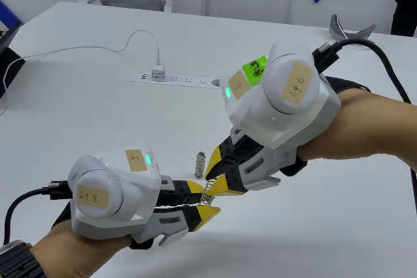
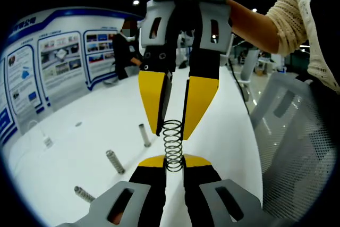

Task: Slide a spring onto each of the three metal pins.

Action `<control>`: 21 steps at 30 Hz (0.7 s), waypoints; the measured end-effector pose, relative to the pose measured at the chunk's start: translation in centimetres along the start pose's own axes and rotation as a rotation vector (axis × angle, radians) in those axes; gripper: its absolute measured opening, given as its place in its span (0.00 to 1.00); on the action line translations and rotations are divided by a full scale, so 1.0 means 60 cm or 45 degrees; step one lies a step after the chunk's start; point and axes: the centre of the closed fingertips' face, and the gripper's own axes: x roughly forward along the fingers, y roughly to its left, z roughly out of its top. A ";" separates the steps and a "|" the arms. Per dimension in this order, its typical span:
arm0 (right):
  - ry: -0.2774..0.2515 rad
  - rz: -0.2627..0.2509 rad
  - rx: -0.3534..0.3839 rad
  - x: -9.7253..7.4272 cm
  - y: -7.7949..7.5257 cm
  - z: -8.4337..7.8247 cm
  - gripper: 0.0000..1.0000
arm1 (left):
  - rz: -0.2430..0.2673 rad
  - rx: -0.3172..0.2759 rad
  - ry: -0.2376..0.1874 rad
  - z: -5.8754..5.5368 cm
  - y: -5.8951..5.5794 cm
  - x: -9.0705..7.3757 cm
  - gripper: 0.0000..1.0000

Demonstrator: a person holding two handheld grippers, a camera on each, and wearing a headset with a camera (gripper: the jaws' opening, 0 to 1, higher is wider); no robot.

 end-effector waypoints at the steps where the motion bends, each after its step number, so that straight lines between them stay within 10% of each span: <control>1: 0.002 0.001 0.001 0.000 0.000 0.000 0.12 | -0.001 0.000 0.000 0.000 0.000 0.000 0.11; 21: 0.062 0.056 0.075 0.018 0.007 -0.015 0.15 | -0.010 0.013 -0.017 0.007 -0.005 0.001 0.11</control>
